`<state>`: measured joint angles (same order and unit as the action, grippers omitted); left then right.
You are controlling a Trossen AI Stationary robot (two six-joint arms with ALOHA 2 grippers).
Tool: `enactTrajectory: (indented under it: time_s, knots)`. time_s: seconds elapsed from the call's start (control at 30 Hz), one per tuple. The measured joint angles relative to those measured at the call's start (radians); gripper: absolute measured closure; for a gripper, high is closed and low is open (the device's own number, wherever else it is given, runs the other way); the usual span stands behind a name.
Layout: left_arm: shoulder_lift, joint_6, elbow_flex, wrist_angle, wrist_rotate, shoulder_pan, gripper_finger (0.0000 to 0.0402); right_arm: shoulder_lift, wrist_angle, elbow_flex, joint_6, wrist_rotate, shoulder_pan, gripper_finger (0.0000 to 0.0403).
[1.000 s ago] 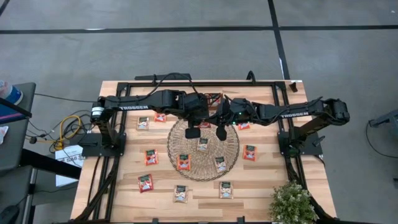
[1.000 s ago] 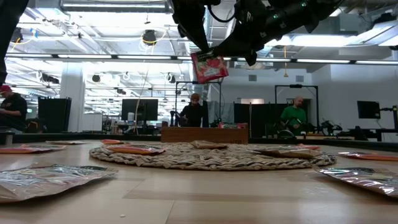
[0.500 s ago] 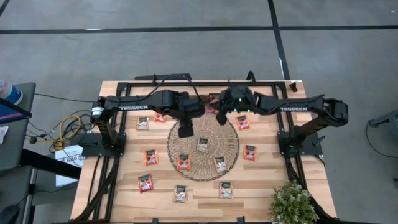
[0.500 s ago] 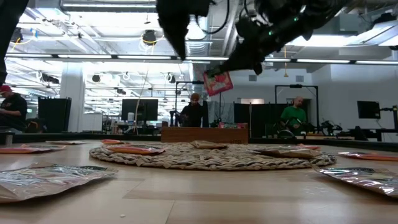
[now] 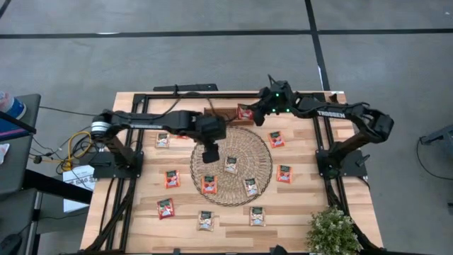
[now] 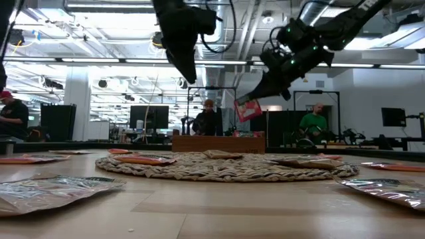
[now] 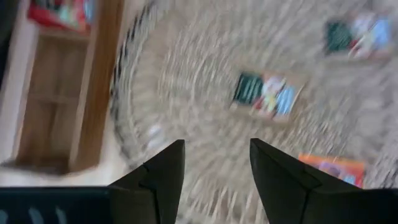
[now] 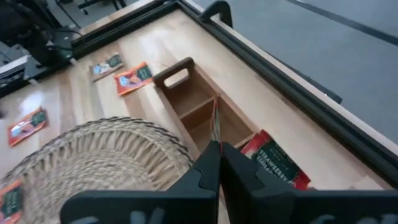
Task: Pick & Place Tea
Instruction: Put the red tea bag into the right section of the wooden organizer
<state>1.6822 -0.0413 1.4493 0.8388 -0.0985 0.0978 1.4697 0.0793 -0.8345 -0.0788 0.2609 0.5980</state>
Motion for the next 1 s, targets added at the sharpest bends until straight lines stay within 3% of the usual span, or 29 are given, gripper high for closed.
enactTrajectory:
  time_s: [0.4,0.63,1.0]
  knots:
    - [-0.448,-0.154,-0.516,-0.565,0.061,0.057,0.0227,0.128,0.123,-0.001,-0.008,0.003,0.02,0.0403]
    - [-0.633,-0.23,-0.753,-0.832,0.119,0.062,0.0227,0.135,0.127,-0.001,0.005,0.003,0.071,0.0403]
    - [-0.806,-0.292,-0.941,-0.935,0.079,0.067,0.0227,0.183,0.134,-0.002,0.009,0.007,0.057,0.0403]
